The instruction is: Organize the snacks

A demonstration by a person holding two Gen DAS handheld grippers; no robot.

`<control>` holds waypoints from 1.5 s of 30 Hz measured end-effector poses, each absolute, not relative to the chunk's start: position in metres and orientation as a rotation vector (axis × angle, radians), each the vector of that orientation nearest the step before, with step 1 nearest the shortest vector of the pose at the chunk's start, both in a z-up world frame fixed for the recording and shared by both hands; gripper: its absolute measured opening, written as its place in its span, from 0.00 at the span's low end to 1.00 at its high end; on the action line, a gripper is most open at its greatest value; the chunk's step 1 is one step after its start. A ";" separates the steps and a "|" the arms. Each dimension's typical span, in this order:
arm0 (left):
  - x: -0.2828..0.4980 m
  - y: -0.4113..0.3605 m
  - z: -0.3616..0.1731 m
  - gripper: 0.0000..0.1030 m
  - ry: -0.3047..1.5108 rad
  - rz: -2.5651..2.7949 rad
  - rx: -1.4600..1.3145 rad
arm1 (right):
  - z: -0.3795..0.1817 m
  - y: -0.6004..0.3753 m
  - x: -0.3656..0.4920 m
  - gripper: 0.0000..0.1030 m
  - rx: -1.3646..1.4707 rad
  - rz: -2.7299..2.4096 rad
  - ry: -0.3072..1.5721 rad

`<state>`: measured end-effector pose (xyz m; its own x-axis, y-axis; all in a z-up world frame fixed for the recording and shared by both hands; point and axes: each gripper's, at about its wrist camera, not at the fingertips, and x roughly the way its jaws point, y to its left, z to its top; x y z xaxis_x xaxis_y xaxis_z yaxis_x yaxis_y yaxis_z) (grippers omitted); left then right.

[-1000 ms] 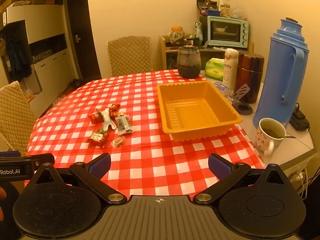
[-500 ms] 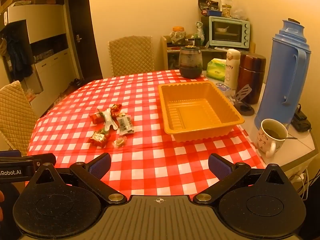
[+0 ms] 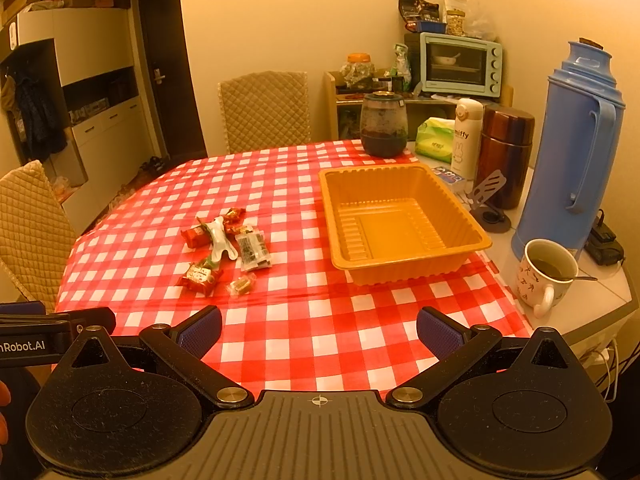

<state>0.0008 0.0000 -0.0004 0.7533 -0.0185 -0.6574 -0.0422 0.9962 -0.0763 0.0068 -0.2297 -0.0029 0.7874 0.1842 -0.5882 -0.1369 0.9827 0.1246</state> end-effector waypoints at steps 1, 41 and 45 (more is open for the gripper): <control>0.001 0.000 0.000 1.00 0.717 0.014 -0.087 | -0.003 -0.230 0.007 1.00 0.077 0.173 0.641; 0.000 -0.004 0.000 1.00 0.723 0.010 -0.096 | -0.003 -0.227 0.007 1.00 0.083 0.177 0.641; 0.000 -0.003 0.001 1.00 0.723 0.010 -0.096 | -0.003 -0.227 0.007 1.00 0.082 0.178 0.640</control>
